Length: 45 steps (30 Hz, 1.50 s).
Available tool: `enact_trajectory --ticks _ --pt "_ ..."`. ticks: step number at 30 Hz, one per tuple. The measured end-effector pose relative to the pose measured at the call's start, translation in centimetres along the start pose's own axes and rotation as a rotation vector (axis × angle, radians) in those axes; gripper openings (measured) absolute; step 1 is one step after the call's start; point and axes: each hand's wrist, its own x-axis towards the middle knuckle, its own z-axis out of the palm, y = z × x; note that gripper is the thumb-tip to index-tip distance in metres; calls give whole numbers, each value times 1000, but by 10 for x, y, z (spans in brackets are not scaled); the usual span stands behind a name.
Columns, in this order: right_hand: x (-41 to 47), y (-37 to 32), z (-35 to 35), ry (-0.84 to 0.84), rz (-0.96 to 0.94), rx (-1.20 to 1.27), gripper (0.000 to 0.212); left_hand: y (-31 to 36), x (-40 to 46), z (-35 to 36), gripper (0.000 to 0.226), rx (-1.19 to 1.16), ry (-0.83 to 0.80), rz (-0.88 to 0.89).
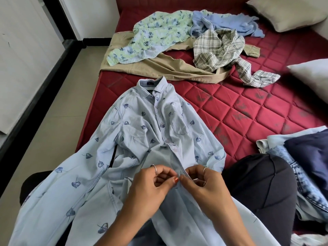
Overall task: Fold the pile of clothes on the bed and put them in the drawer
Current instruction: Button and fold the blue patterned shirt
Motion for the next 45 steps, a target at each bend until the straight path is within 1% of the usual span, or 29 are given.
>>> enact_trajectory --ticks 4,8,10,12,15,18,20,23,26,27,30,35,41,45 --pt "-8 4 2 34 27 69 7 -4 -5 7 16 24 -16 -12" --pt "-14 4 4 104 -30 101 7 -3 -6 10 19 160 16 61" --pt "-17 3 7 124 -104 28 8 -1 -8 11 14 192 -11 96" --pt "-19 2 12 149 -224 -106 11 1 -10 12 16 200 -13 106" --pt "-18 5 18 205 -391 -271 6 1 -11 10 18 202 15 102" --pt "-15 9 22 259 -423 -325 2 0 -11 6 19 89 14 11" --pt "-14 10 24 274 -433 -326 3 -2 -10 4 17 -4 -5 -71" --pt "-14 9 24 253 -432 -284 13 -2 -10 4 16 -118 -1 -132" --pt "-16 7 20 214 -349 -211 27 0 -10 5 16 -190 18 -153" --pt "-17 6 19 198 -307 -174 26 0 -11 6 17 -212 25 -156" --pt "-19 5 18 168 -192 -42 15 3 -10 8 20 -281 53 -152" --pt "-20 3 15 146 -92 124 4 5 -6 11 18 -309 60 -127" --pt "-20 -4 15 136 -107 206 4 5 2 14 18 -275 87 -105" --pt "-20 -8 16 132 -152 166 14 3 3 12 19 -256 118 -87"
